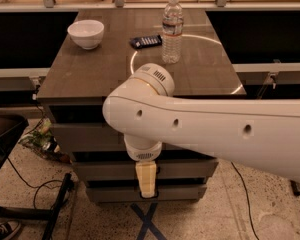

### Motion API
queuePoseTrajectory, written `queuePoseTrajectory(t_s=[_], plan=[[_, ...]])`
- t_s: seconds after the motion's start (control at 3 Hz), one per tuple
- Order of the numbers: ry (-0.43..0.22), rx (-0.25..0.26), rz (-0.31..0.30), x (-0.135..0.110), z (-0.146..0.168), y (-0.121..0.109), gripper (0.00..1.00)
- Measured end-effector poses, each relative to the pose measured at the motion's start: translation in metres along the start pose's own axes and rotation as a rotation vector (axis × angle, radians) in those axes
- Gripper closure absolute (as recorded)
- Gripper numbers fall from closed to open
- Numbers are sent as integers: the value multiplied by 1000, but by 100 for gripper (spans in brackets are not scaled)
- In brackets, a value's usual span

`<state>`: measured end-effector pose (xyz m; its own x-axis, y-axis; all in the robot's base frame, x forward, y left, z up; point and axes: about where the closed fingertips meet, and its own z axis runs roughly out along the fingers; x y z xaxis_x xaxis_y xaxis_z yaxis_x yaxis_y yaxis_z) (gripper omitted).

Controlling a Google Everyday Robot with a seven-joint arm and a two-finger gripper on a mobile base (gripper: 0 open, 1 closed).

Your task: Open top drawer

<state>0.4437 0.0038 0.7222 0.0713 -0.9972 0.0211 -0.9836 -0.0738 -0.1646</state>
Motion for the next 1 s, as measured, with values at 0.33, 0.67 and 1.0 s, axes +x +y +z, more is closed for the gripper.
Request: queuePoseTrajectory(t_s=[0.33,0.67,1.0], plan=[[-5,-15,-26,-11,11,-9,0],[-13,-39,-45,-17,28,-19,0],[-41,-69,-47,-16,48,-30,0]])
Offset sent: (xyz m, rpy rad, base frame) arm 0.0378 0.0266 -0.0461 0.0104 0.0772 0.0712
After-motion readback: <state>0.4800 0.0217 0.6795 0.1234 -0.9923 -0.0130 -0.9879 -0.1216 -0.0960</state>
